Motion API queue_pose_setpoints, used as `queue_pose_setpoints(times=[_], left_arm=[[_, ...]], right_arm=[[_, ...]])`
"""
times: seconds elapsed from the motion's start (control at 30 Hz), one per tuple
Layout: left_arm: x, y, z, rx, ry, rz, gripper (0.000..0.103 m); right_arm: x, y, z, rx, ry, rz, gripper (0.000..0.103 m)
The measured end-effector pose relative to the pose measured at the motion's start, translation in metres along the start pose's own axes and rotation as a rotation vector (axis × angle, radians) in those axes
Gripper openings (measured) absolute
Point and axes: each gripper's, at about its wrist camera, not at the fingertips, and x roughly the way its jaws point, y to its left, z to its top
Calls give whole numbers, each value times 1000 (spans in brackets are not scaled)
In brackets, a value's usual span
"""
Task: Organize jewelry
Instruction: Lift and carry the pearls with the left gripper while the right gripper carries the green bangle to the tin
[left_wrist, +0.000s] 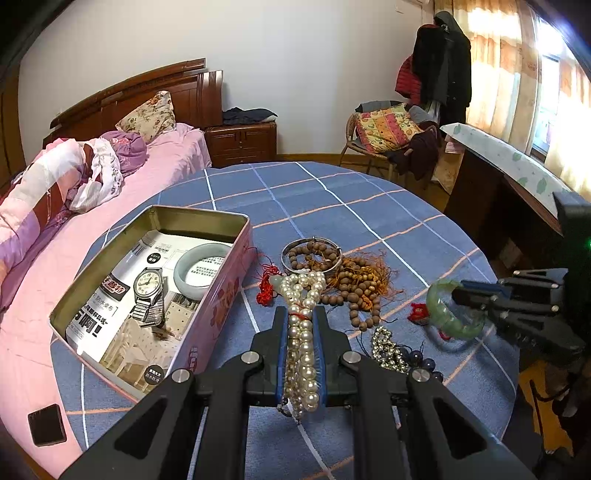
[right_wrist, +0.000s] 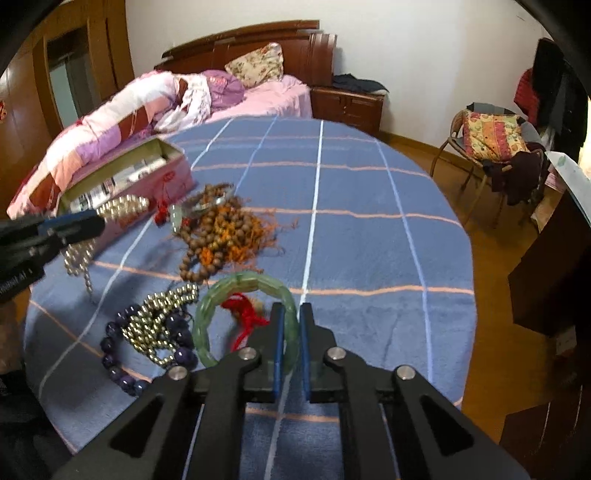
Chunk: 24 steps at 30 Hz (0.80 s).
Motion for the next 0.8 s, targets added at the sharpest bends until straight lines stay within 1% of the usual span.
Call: queue_pose_setpoints(times=[0.1, 0.23, 0.47, 0.5, 0.53, 0.6, 0.7, 0.77, 0.8], left_arm=[[-1, 2, 0, -5, -3, 1, 12], [-5, 5, 2, -10, -15, 2, 12], [-25, 18, 17, -33, -71, 20, 12], [-26, 21, 18, -37, -76, 25, 12], [-26, 22, 18, -42, -76, 27, 12], [-25, 24, 18, -47, -73, 29, 12], [-23, 24, 17, -49, -68, 24, 12], [-24, 23, 17, -46, -68, 22, 12], [-24, 23, 17, -46, -69, 22, 12]], right_arm=[[-6, -2, 3, 22, -24, 7, 10], [-12, 9, 14, 2, -49, 4, 10], [-23, 24, 35, -23, -115, 13, 10], [-22, 24, 37, -24, -120, 3, 10], [-21, 24, 37, -24, -119, -3, 10], [-24, 21, 38, 9, -136, 25, 9], [-21, 20, 37, -16, -127, -8, 9], [-23, 12, 40, 17, -131, 19, 9], [-26, 9, 42, 21, -143, 7, 9]])
